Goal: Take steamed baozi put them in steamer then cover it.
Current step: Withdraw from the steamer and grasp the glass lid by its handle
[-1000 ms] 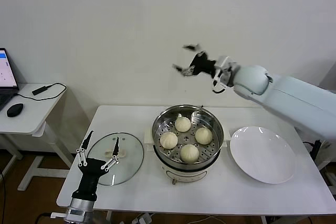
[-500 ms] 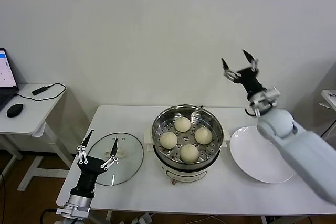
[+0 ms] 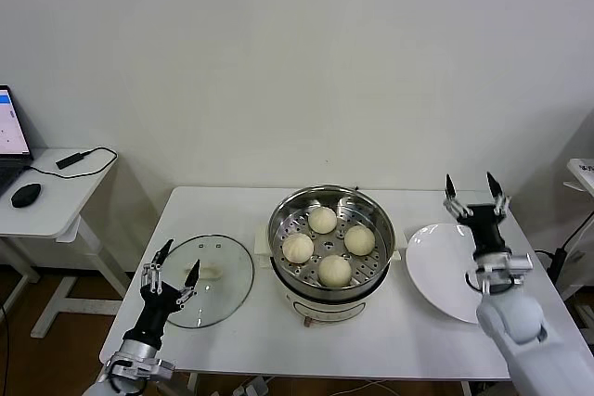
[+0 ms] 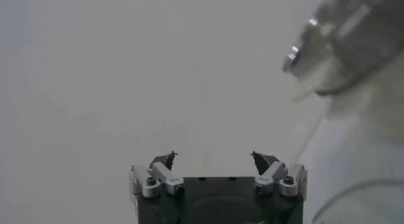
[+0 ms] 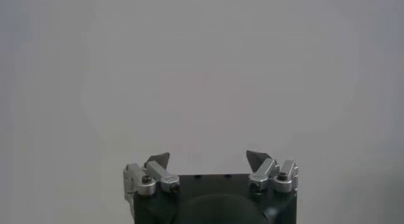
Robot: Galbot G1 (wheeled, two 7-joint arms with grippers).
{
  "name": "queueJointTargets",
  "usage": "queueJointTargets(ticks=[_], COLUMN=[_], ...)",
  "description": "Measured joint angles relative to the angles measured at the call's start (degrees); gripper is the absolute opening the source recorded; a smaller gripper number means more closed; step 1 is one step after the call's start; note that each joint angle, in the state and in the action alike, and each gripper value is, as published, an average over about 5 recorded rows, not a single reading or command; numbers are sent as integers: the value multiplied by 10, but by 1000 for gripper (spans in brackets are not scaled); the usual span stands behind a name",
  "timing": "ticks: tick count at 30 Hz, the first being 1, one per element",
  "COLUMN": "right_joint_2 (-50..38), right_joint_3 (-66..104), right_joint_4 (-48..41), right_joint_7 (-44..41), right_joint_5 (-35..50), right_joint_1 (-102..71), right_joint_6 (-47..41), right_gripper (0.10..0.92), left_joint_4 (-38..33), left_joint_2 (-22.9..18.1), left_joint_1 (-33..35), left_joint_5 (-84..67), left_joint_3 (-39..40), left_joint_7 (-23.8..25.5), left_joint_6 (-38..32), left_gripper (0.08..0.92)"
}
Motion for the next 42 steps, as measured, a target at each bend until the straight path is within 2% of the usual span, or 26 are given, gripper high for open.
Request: queueJointTargets(ticks=[16, 42], right_joint_2=[59, 99], right_joint_3=[84, 83], right_joint_4=[14, -5], right_joint_7=[-16, -24], right_joint_5=[-34, -64], right_joint_1=[-111, -113], right_joint_6=[9, 7], right_gripper=[823, 823], left_joint_4=[124, 243], left_joint_2=[-11, -27], left_joint_1=[-59, -144], left_joint_5=[188, 244], left_joint_3=[37, 66], left_joint_7=[-38, -111], left_joint_6=[53, 56], left_gripper=[823, 823])
